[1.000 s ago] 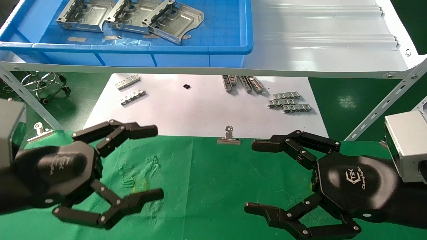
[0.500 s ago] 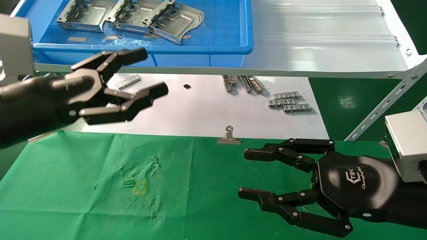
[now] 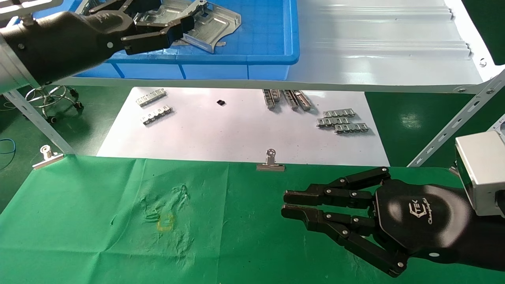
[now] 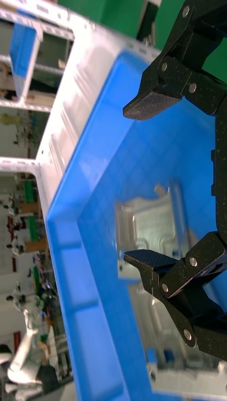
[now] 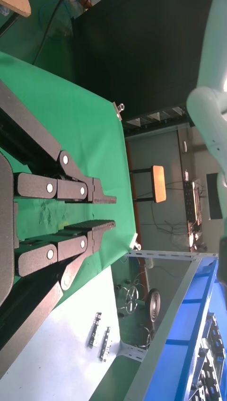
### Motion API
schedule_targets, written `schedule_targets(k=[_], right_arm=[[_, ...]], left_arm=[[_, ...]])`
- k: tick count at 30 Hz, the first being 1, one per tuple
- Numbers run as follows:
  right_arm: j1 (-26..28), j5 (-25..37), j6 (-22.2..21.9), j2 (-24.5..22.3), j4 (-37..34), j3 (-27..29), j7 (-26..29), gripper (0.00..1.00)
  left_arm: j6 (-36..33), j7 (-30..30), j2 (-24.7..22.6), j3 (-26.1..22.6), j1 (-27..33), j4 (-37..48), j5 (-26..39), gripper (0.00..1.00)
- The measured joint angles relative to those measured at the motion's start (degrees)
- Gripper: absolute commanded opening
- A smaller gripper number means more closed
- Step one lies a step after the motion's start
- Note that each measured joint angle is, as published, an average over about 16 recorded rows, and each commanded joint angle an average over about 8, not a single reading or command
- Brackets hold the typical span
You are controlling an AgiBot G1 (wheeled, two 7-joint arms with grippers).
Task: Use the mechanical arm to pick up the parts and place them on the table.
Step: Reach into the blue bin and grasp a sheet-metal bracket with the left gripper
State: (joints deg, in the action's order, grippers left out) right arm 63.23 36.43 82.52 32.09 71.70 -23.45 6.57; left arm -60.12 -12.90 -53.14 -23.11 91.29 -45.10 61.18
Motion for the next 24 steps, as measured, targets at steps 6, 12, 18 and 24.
schedule_targets(k=[6, 12, 18, 24], right_arm=[[0.0, 0.0, 0.0, 0.0, 0.0, 0.0, 0.0, 0.00], [0.0, 0.0, 0.0, 0.0, 0.0, 0.0, 0.0, 0.00], [0.0, 0.0, 0.0, 0.0, 0.0, 0.0, 0.0, 0.00], [0.0, 0.0, 0.0, 0.0, 0.0, 0.0, 0.0, 0.00]], left_arm=[[0.3, 0.5, -3.4, -3.3, 9.5, 12.5, 5.8, 1.00], [1.6, 1.7, -6.6, -6.0, 17.4, 24.4, 10.5, 1.00], [4.7, 3.3, -9.5, -7.4, 22.1, 33.5, 13.1, 0.94], [8.9, 5.1, -11.7, -7.9, 24.2, 39.0, 14.1, 0.28]])
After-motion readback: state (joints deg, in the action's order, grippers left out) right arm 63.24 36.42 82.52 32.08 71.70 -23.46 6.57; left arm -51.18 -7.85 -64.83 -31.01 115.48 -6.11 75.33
